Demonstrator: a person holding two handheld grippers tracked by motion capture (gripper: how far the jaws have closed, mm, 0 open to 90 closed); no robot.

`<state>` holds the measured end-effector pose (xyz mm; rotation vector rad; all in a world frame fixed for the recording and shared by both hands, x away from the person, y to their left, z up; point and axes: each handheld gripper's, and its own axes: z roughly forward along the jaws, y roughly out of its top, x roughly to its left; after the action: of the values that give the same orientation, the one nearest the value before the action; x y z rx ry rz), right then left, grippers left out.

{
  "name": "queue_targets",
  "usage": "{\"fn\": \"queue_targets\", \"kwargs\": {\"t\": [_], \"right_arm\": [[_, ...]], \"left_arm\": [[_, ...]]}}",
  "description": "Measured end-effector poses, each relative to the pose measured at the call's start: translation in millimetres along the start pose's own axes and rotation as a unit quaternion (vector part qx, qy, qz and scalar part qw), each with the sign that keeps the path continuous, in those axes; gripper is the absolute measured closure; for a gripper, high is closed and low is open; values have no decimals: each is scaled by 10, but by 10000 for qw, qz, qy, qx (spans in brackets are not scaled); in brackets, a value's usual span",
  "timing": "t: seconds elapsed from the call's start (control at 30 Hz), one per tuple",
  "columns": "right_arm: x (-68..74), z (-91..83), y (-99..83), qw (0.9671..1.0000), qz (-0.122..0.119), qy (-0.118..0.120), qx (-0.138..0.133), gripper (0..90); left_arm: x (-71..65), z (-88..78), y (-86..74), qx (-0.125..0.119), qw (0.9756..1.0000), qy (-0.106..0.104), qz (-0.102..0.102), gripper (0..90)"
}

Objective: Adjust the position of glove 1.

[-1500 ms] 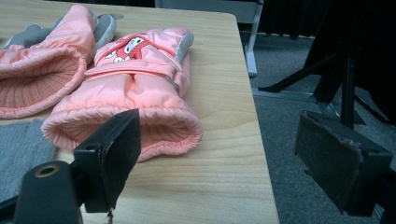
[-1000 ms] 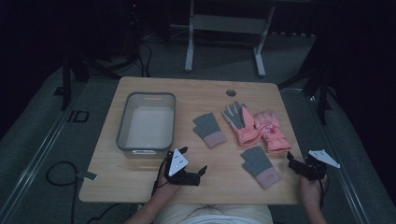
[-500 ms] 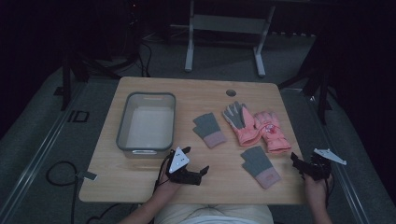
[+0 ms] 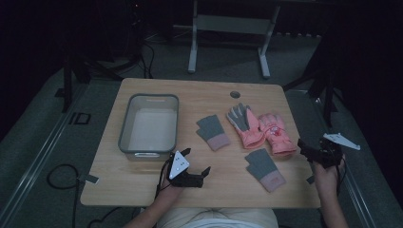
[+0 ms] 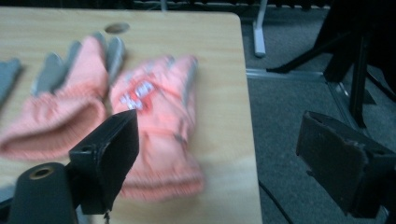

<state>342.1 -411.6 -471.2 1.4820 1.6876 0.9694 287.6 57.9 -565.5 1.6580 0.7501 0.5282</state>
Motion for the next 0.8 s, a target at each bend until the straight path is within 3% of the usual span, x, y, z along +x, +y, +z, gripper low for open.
{"fn": "queue_targets", "kwargs": {"t": [0.1,0.23,0.43,0.5,0.7,0.8], "right_arm": [[79,-8,174,9999,-131,75,-68,152],[180,28,354,9996,-84,261,20,171],[367,151,545,9975,-62,685,148,112],[443,187,598,9956,-102,926,116,111],[695,297,750,9913,-344,1270,-35,138],[828,364,808,9873,-530,1496,-43,171]], "left_arm": [[3,-1,0,0,10000,25,-8,0],[11,7,3,21,9999,79,-84,0],[4,-3,-2,-31,10000,62,-53,0],[-1,-3,-2,-28,9999,96,-27,0],[-14,-4,-5,-84,9999,74,14,0],[-14,-7,-7,-100,9999,70,8,0]]}}
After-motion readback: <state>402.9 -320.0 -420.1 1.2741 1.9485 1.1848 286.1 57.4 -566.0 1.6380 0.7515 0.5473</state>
